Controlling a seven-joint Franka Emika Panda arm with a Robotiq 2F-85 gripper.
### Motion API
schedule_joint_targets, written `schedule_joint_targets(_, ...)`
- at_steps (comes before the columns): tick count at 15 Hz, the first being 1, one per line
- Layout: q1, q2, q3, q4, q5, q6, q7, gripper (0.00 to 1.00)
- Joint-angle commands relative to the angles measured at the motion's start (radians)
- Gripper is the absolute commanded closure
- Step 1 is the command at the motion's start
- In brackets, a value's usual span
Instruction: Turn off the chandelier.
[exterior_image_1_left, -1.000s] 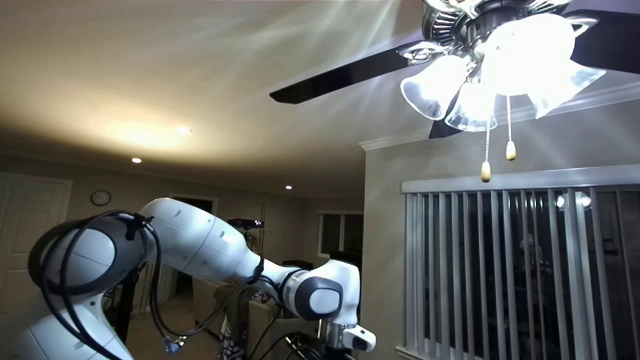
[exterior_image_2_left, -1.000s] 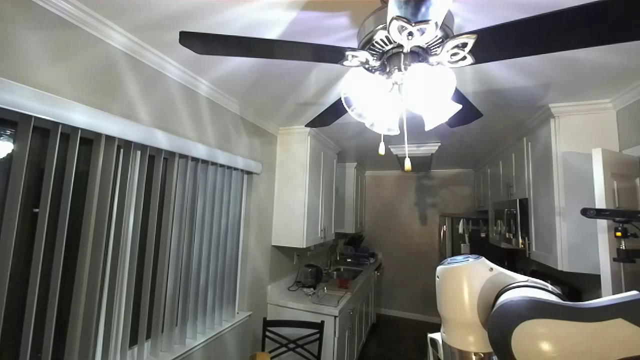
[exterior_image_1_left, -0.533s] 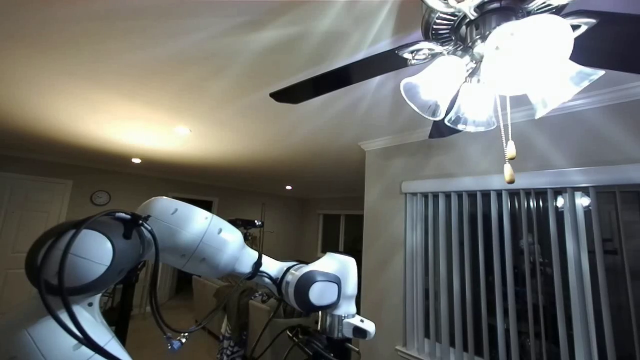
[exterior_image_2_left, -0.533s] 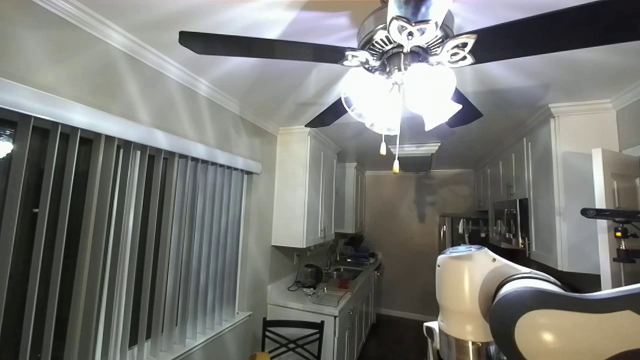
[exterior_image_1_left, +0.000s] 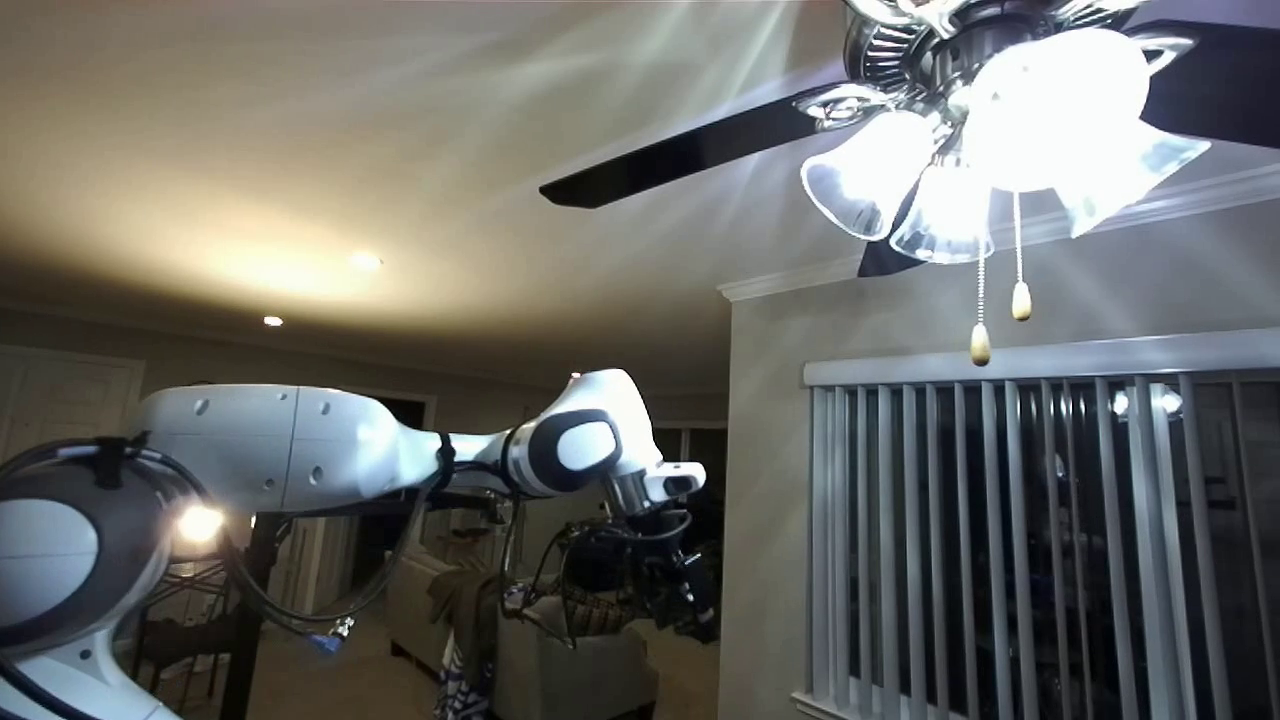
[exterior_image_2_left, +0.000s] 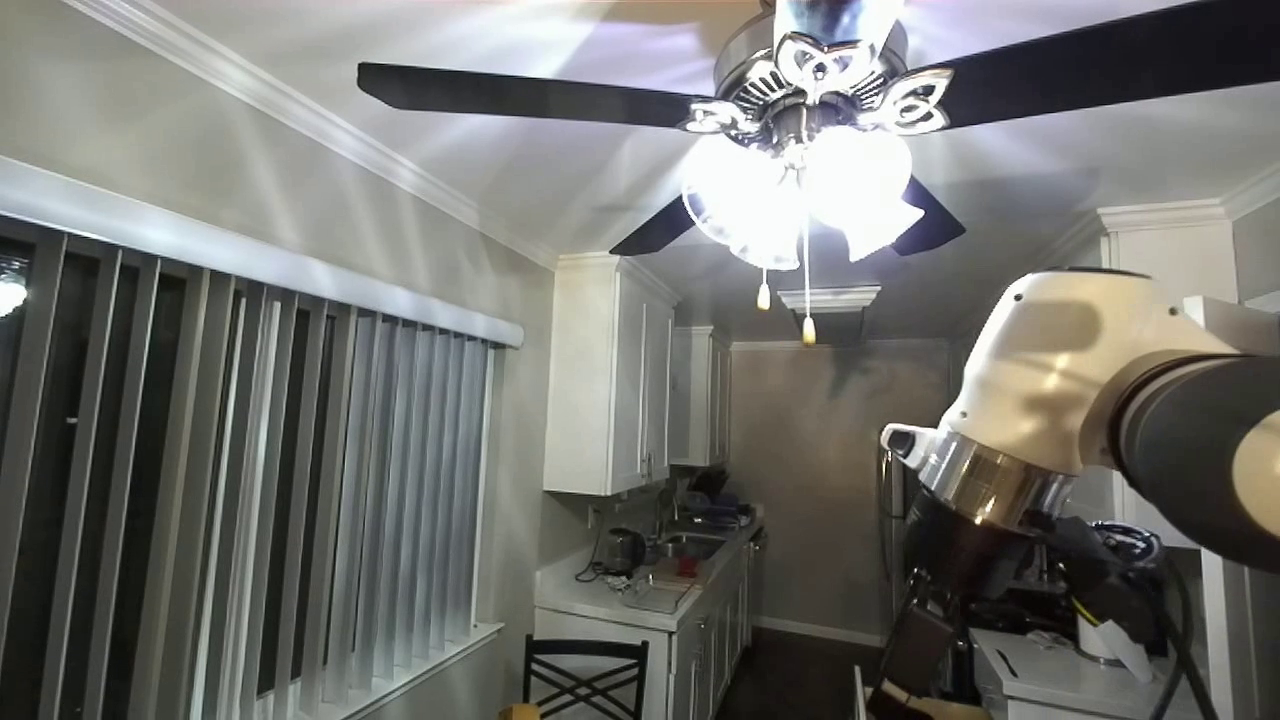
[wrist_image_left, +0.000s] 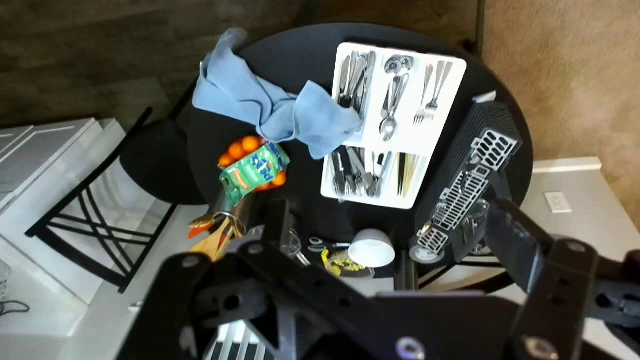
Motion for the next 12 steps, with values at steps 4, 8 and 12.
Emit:
schedule_joint_targets(4, -0.011, -0.014, 0.003, 0.005, -0.001, 0.000, -0.001, 0.00)
schedule_joint_targets(8, -0.012, -0.011, 0.003, 0.004, -0.001, 0.001, -0.001, 0.00)
schedule_joint_targets(12, -0.042, -0.019, 0.008, 0.058, -0.023, 0.034, 0.026, 0.00)
